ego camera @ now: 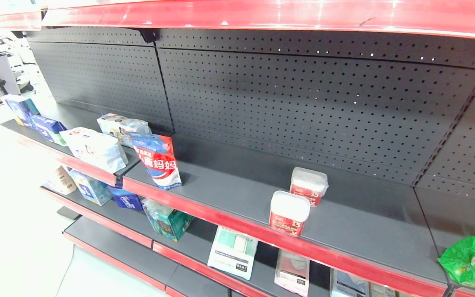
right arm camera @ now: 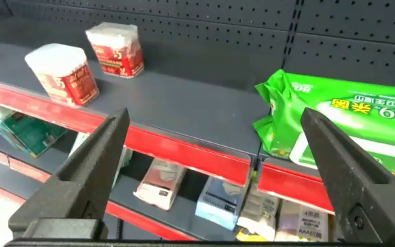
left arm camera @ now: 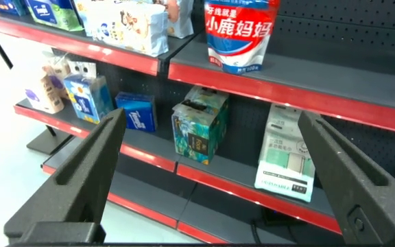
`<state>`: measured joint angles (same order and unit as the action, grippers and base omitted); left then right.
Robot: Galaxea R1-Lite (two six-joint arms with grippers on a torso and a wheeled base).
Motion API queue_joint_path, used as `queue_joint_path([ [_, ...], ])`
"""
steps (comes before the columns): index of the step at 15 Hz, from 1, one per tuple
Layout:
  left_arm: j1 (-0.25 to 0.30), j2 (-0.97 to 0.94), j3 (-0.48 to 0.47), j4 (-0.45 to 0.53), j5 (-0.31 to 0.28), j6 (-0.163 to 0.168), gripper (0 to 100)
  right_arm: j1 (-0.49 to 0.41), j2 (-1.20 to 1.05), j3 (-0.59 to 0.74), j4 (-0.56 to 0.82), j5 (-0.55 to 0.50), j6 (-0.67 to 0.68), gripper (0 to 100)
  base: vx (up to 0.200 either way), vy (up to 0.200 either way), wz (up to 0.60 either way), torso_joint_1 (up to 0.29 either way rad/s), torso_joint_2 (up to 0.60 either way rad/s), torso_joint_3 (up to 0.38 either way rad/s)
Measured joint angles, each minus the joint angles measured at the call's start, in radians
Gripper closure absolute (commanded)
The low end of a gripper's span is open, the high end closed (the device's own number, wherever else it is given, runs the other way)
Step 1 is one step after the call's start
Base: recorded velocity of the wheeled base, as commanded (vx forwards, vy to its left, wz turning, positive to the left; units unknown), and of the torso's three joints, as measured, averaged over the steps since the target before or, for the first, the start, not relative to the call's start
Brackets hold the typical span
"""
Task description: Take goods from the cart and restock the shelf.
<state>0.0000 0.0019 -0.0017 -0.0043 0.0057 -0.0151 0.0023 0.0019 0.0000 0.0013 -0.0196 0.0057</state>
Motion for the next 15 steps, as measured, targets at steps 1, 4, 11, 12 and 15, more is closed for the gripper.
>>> queue_joint_path([
  [1, 0.0, 0.0, 0.0, 0.0, 0.0, 0.0, 0, 0.001, 0.0, 0.0, 0.0, 0.0, -0.001, 0, 0.0, 0.0, -0.6, 0.007, 0.0, 0.002],
  [4, 0.0, 0.0, 0.0, 0.0, 0.0, 0.0, 0, 0.0, 0.0, 0.0, 0.0, 0.0, -0.001, 0, 0.0, 0.0, -0.6, 0.012, 0.0, -0.001],
  [11, 0.0, 0.0, 0.0, 0.0, 0.0, 0.005, 0, 0.0, -0.001, 0.0, 0.001, 0.001, -0.006, 0, 0.0, 0.0, -0.51, -0.001, 0.0, 0.0],
  [12, 0.0, 0.0, 0.0, 0.0, -0.001, 0.006, 0, 0.001, -0.001, 0.0, 0.0, 0.001, -0.007, 0, 0.0, 0.0, 0.0, 0.0, 0.0, 0.0],
  [15, 0.0, 0.002, 0.0, 0.0, -0.012, 0.006, 0, 0.0, -0.001, 0.0, 0.0, 0.001, -0.007, 0, 0.0, 0.0, 0.0, 0.0, 0.0, 0.0],
])
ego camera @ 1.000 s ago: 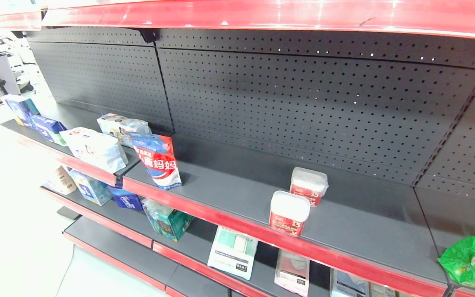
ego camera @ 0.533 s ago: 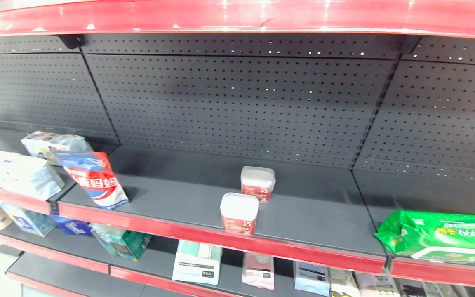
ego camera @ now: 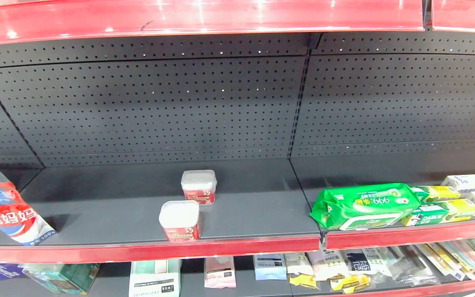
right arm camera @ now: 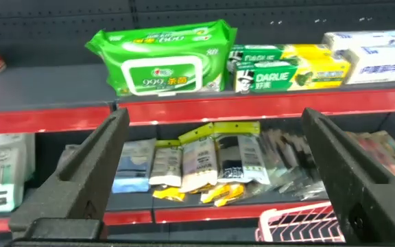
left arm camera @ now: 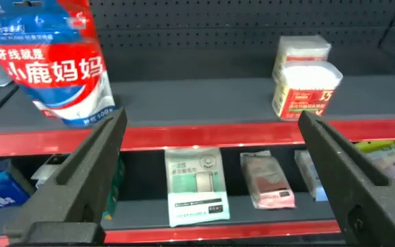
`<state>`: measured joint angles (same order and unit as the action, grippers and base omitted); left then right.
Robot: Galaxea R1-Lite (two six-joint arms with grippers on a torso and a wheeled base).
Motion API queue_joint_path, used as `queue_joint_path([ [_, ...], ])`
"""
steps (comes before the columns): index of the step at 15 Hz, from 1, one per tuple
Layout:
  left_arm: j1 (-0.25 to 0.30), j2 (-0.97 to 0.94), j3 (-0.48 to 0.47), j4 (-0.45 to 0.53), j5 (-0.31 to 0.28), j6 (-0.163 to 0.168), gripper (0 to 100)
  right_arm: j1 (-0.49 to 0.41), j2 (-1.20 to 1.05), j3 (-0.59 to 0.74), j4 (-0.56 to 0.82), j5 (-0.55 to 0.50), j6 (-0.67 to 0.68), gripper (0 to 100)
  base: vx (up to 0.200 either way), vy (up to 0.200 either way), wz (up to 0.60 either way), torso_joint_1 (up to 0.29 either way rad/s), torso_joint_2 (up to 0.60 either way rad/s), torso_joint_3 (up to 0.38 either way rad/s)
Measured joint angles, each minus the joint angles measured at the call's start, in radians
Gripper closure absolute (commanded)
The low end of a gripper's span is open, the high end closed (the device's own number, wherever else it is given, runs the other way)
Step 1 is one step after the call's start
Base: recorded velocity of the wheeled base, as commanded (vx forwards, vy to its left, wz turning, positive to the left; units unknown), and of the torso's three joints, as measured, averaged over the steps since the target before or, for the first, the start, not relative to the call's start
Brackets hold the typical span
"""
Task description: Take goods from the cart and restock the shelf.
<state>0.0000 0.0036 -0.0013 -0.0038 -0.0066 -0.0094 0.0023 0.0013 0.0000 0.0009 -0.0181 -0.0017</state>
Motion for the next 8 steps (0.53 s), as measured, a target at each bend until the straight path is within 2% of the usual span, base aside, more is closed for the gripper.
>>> queue_joint_path([
  [3, -0.016, 0.039, -0.001, 0.0, 0.003, 0.001, 0, 0.001, 0.0, 0.0, 0.001, 0.001, -0.001, 0, 0.0, 0.0, 0.0, 0.0, 0.0, 0.0],
  [4, -0.009, 0.057, -0.001, 0.0, 0.009, 0.0, 0, 0.001, 0.0, 0.0, 0.001, 0.001, -0.001, 0, 0.0, 0.0, 0.0, 0.0, 0.0, 0.0],
  [6, 0.04, 0.1, -0.031, 0.004, 0.019, -0.006, 0, 0.0, 0.0, 0.0, 0.001, 0.001, -0.001, 0, 0.0, 0.0, 0.0, 0.0, 0.0, 0.0],
  [7, 0.054, 0.142, -0.077, 0.005, 0.018, -0.026, 0, 0.0, 0.0, 0.0, 0.001, 0.001, -0.001, 0, 0.0, 0.0, 0.0, 0.0, 0.0, 0.0],
  [8, 0.063, 0.212, -0.144, 0.006, 0.018, -0.061, 0, 0.0, 0.0, 0.0, 0.001, 0.001, -0.001, 0, 0.0, 0.0, 0.0, 0.0, 0.0, 0.0],
])
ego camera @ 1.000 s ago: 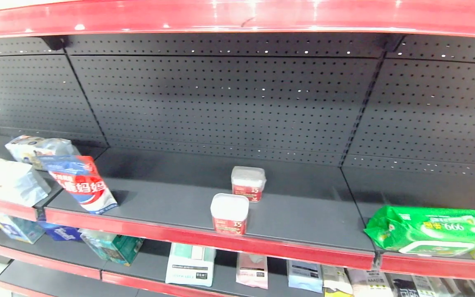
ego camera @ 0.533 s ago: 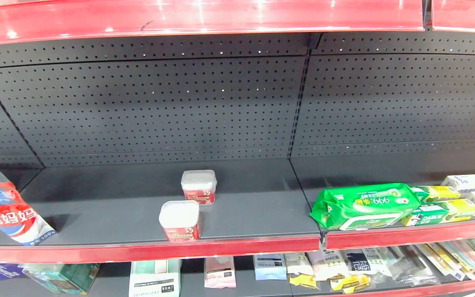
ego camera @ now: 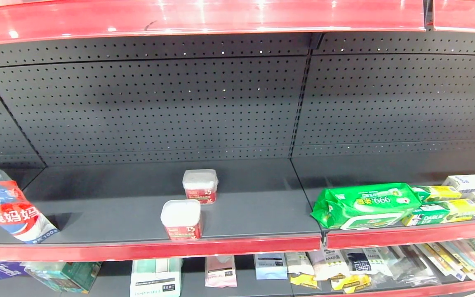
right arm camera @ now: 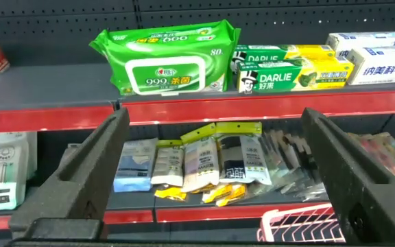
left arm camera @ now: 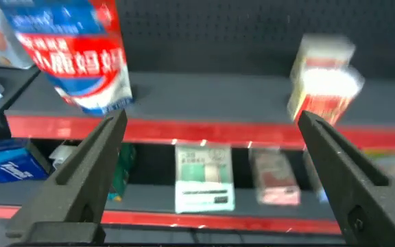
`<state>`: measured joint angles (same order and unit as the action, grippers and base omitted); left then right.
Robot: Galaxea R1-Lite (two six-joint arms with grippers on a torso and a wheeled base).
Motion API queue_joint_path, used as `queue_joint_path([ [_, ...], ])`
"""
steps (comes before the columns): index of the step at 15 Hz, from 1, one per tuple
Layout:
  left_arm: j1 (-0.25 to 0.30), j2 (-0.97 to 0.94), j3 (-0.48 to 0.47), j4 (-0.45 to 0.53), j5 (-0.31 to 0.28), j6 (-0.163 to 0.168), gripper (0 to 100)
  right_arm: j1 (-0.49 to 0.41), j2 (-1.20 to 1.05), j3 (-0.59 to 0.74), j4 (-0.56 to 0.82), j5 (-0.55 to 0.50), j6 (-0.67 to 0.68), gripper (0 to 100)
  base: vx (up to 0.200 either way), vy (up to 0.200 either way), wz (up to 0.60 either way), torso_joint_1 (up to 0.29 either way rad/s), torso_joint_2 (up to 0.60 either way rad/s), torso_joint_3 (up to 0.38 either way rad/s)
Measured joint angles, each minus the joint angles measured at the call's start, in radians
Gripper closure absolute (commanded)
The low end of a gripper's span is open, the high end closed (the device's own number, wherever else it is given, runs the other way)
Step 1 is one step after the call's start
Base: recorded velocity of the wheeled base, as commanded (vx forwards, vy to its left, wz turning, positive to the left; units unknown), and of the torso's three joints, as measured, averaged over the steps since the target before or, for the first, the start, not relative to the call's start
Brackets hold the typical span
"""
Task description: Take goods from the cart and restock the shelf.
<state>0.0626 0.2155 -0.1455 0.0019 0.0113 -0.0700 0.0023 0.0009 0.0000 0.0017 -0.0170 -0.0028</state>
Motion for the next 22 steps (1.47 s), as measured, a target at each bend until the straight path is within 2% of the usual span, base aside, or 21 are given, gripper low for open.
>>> queue_joint_path([
  [1, 0.006, 0.081, -0.074, 0.0, 0.001, -0.028, 0, 0.0, 0.0, 0.0, 0.0, 0.0, 0.0, 0, 0.0, 0.0, 0.0, 0.0, 0.0, 0.0],
  [3, 0.014, 0.301, -0.209, 0.004, 0.025, -0.059, 0, 0.001, 0.0, 0.0, 0.0, 0.0, 0.001, 0, 0.0, 0.0, 0.0, 0.0, 0.0, 0.0],
  [5, 0.018, 0.522, -0.301, 0.008, 0.073, -0.065, 0, 0.0, 0.0, 0.0, 0.0, 0.001, 0.0, 0, 0.0, 0.0, 0.0, 0.0, 0.0, 0.0],
  [7, 0.02, 0.702, -0.358, 0.009, 0.106, -0.043, 0, 0.0, 0.0, 0.0, 0.0, 0.0, 0.0, 0, 0.0, 0.0, 0.0, 0.0, 0.0, 0.0],
  [10, 0.021, 0.876, -0.384, 0.007, 0.113, -0.006, 0, 0.001, 0.0, 0.0, 0.0, 0.0, 0.0, 0, 0.0, 0.0, 0.0, 0.0, 0.0, 0.0],
  [13, 0.001, 1.001, -0.387, -0.027, 0.11, -0.001, 0, 0.0, 0.0, 0.0, 0.0, 0.0, 0.0, 0, 0.0, 0.0, 0.0, 0.0, 0.0, 0.0],
  [18, -0.072, 1.149, -0.387, -0.046, 0.102, -0.001, 0, 0.001, 0.0, 0.0, 0.0, 0.0, 0.0, 0, 0.0, 0.0, 0.0, 0.0, 0.0, 0.0],
  [22, -0.127, 1.277, -0.39, -0.148, 0.101, -0.001, 0, 0.0, 0.0, 0.0, 0.0, 0.0, 0.0, 0, 0.0, 0.0, 0.0, 0.0, 0.0, 0.0],
])
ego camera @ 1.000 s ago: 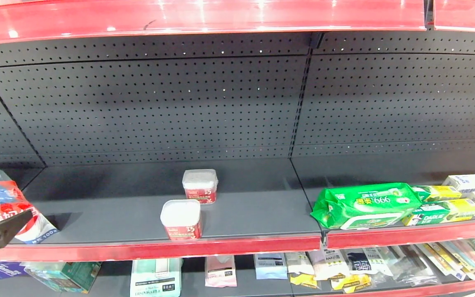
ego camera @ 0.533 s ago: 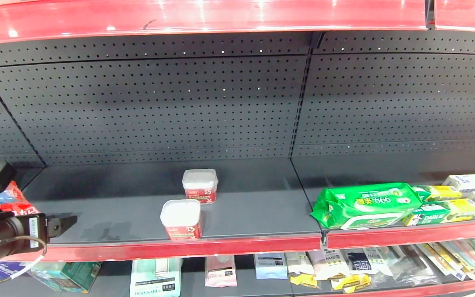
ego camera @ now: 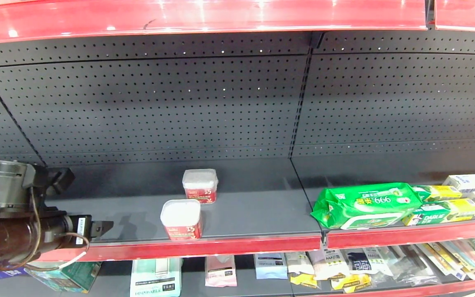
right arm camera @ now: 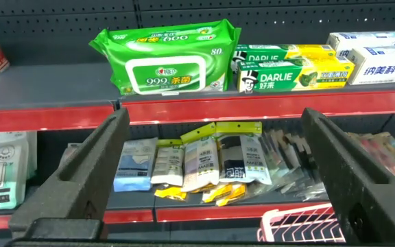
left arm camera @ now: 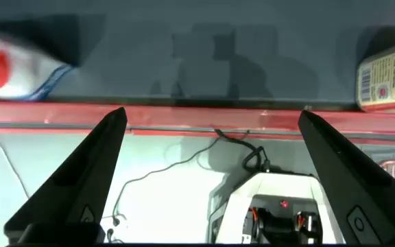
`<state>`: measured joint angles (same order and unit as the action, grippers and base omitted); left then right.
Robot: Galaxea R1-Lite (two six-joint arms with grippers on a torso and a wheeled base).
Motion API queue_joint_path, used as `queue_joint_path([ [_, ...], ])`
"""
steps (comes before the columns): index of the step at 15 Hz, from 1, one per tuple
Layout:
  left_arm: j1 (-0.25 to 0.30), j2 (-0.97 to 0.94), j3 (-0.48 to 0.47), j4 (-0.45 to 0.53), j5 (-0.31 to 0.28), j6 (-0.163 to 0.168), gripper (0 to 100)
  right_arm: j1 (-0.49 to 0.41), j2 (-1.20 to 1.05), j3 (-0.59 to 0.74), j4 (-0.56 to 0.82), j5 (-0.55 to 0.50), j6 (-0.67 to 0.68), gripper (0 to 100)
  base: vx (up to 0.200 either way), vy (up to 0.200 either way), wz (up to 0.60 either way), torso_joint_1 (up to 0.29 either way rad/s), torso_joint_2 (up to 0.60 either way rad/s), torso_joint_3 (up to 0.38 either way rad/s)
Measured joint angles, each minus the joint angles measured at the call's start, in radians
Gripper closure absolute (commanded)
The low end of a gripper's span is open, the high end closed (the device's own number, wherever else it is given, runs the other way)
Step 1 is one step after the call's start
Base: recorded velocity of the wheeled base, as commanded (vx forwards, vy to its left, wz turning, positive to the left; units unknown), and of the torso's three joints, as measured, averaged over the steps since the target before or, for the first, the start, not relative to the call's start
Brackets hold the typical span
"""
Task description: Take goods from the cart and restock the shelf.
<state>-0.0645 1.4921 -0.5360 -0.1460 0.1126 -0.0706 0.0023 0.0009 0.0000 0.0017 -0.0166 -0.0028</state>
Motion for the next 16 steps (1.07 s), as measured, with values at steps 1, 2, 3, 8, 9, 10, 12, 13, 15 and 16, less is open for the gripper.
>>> queue_joint_path([
  [1, -0.013, 0.026, 0.0, -0.024, 0.0, 0.0, 0, 0.0, 0.0, 0.0, 0.0, 0.0, 0.0, 0, 0.0, 0.0, 0.0, 0.0, 0.0, 0.0],
  [2, -0.033, 0.055, -0.001, -0.044, -0.001, -0.002, 0, 0.0, 0.0, 0.0, 0.0, 0.0, 0.0, 0, 0.0, 0.0, 0.0, 0.0, 0.0, 0.0],
  [3, -0.051, 0.081, -0.003, -0.055, -0.016, -0.004, 0, 0.0, 0.0, 0.0, 0.0, 0.0, 0.0, 0, 0.0, 0.0, 0.0, 0.0, 0.0, 0.0],
  [8, -0.071, 0.16, -0.01, -0.124, -0.031, 0.001, 0, 0.0, 0.0, 0.0, 0.0, 0.0, 0.0, 0, 0.0, 0.0, 0.0, 0.0, 0.0, 0.0],
  [9, -0.071, 0.17, -0.01, -0.134, -0.029, 0.002, 0, 0.0, 0.0, 0.0, 0.0, 0.0, 0.0, 0, 0.0, 0.0, 0.0, 0.0, 0.0, 0.0],
  [10, -0.071, 0.18, -0.011, -0.135, -0.027, 0.002, 0, 0.0, 0.0, 0.0, 0.0, 0.0, 0.0, 0, 0.0, 0.0, 0.0, 0.0, 0.0, 0.0],
  [12, -0.071, 0.203, -0.025, -0.14, -0.023, 0.001, 0, 0.001, 0.0, 0.0, 0.0, 0.0, 0.0, 0, 0.0, 0.0, 0.0, 0.0, 0.0, 0.0],
  [13, -0.072, 0.219, -0.036, -0.156, -0.019, 0.001, 0, 0.001, 0.0, 0.0, 0.0, 0.0, 0.0, 0, 0.0, 0.0, 0.0, 0.0, 0.0, 0.0],
  [15, -0.08, 0.247, -0.05, -0.19, -0.01, 0.002, 0, 0.0, 0.0, 0.0, 0.0, 0.0, 0.0, 0, 0.0, 0.0, 0.0, 0.0, 0.0, 0.0],
  [16, -0.084, 0.262, -0.057, -0.205, -0.005, 0.002, 0, 0.0, 0.0, 0.0, 0.0, 0.0, 0.0, 0, 0.0, 0.0, 0.0, 0.0, 0.0, 0.0],
])
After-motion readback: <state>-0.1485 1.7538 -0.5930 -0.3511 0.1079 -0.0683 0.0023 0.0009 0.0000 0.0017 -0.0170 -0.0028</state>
